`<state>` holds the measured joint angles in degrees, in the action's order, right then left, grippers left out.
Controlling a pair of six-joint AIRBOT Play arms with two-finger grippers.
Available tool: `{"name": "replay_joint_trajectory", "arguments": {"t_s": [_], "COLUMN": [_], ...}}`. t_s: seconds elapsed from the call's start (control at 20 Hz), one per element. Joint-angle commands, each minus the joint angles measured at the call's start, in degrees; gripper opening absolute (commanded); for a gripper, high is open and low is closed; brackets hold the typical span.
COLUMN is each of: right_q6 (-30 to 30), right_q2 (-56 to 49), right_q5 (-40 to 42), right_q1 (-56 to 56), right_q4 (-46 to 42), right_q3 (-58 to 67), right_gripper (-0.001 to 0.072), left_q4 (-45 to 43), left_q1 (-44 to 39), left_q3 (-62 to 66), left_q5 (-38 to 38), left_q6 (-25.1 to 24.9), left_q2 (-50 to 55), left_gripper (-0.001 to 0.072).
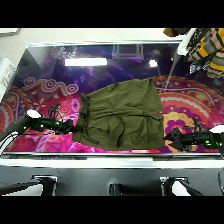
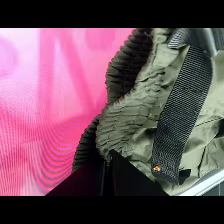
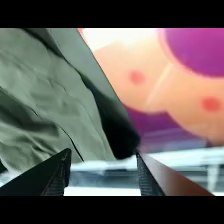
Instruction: Fold the clothes and pants, and hang the long-sleeved shirts on hangers.
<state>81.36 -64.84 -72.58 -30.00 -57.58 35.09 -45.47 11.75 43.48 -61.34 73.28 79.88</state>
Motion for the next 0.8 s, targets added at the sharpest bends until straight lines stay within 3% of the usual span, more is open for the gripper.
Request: {"name": "replay_joint_trajectory", "arguments": {"t_s": [0.0,0.1,0.15,0.45,0.55,0.6,0.75], "right_q6": [-1.9,-2.9,-3.8,-4.0,-5.0,-6.3,-6.6], "right_q2": [-1.0,-2.8,-3.5,-3.7,-3.7,-3.7,-2.9], "right_q5": [3.9,2.8,1.8,-1.1,-2.5,-3.4,-5.2], "right_q1": [0.0,0.0,0.0,0.0,0.0,0.0,0.0], "right_q4": [3.6,4.0,4.9,4.0,3.5,3.5,3.0], "right_q3": [-1.8,-1.8,-1.8,-2.0,-2.6,-2.7,-2.7], "right_gripper": [0.0475,0.0464,0.0414,0.0372,0.0191,0.0015,0.0018], "left_q4": [0.0,0.0,0.0,0.0,0.0,0.0,0.0], "left_q1": [0.0,0.0,0.0,0.0,0.0,0.0,0.0], "left_q3": [0.0,0.0,0.0,0.0,0.0,0.0,0.0], "left_q5": [1.0,1.4,1.4,1.7,2.0,2.0,2.0], "left_q6": [0.0,0.0,0.0,0.0,0.0,0.0,0.1], "left_q2": [0.0,0.0,0.0,0.0,0.0,0.0,0.0], "left_gripper": [0.0021,0.0021,0.0021,0.0021,0.0021,0.0021,0.0021]}}
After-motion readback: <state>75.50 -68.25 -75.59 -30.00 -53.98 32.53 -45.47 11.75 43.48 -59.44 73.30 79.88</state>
